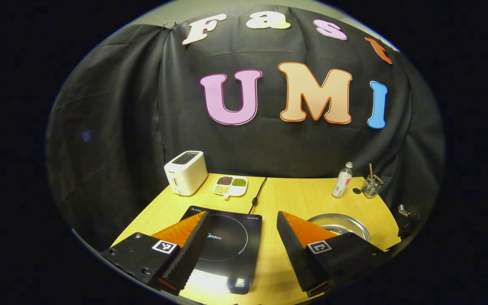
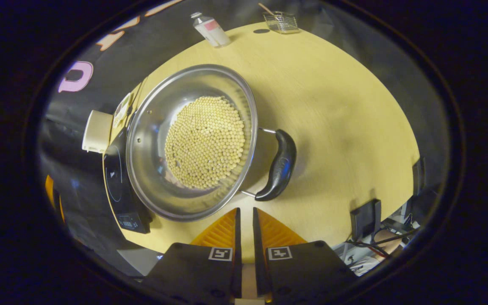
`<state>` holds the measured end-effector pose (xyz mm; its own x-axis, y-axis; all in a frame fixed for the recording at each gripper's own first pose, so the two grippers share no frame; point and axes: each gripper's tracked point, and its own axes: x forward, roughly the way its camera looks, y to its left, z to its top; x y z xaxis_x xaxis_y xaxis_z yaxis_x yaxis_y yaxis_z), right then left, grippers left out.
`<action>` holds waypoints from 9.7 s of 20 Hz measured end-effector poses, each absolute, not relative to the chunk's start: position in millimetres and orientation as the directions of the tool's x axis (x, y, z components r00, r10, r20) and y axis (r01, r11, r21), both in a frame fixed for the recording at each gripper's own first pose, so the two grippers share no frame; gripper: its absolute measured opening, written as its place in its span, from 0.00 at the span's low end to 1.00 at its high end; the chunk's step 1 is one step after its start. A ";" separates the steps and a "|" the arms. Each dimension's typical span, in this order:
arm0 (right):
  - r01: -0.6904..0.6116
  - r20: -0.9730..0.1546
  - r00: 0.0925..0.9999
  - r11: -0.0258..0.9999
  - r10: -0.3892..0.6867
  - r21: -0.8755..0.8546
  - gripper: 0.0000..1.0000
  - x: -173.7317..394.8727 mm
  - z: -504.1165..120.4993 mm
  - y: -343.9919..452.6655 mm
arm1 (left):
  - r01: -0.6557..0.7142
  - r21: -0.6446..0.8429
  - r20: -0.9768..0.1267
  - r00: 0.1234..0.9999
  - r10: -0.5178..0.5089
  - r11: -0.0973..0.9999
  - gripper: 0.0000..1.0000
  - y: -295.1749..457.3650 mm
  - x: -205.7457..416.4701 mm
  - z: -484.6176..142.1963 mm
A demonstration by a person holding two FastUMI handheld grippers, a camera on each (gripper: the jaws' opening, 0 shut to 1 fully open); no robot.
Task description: First push the handle of the pot to place it horizontally, then grasp the pot with both hands and set it on the induction cooktop.
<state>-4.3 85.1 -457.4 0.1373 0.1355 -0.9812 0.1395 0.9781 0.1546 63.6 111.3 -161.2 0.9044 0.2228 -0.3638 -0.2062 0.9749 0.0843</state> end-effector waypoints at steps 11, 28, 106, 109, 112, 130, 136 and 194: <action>0.227 -0.977 0.153 0.956 0.151 0.184 0.16 21.2 -457.2 65.8 | -0.212 0.076 -0.385 0.895 0.224 0.974 0.96 100.9 76.4 -172.1; 0.267 -0.963 0.216 0.939 0.162 0.218 0.16 81.6 -459.6 44.7 | -0.225 0.085 -0.452 0.860 0.239 0.971 0.96 80.7 76.7 -205.6; 0.003 -0.935 0.066 0.937 0.349 0.350 0.65 157.6 -511.5 74.9 | -0.106 -0.024 -0.950 0.313 0.011 0.994 0.80 42.9 110.2 -431.1; 0.022 -0.935 0.067 0.936 0.348 0.350 0.60 158.1 -514.3 70.7 | -0.113 -0.042 -0.954 0.301 -0.006 0.993 0.72 41.9 109.9 -433.2; 0.013 -0.932 0.074 0.934 0.356 0.357 0.57 163.7 -513.3 72.0 | -0.117 -0.051 -0.957 0.291 -0.015 0.992 0.70 41.9 109.7 -433.2; -0.051 -0.953 0.077 0.956 0.293 0.290 0.53 145.2 -497.9 45.1 | -0.091 -0.097 -0.959 0.277 -0.069 0.991 0.63 16.4 86.3 -414.5; -0.061 -0.951 0.093 0.955 0.295 0.290 0.53 140.0 -484.6 43.5 | -0.078 -0.091 -0.957 0.284 -0.065 0.993 0.64 14.6 79.5 -402.1; -0.089 -0.908 0.291 0.954 0.301 0.287 0.51 50.5 -451.7 385.5 | 0.010 -0.090 -0.865 0.494 -0.083 0.996 0.61 357.0 68.8 -323.3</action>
<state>50.5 385.5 -451.7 0.2906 0.3005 -0.9084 -0.0889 0.9538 0.2871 68.8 357.0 -323.3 0.4943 -0.0827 -0.8653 0.0098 0.9959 -0.0895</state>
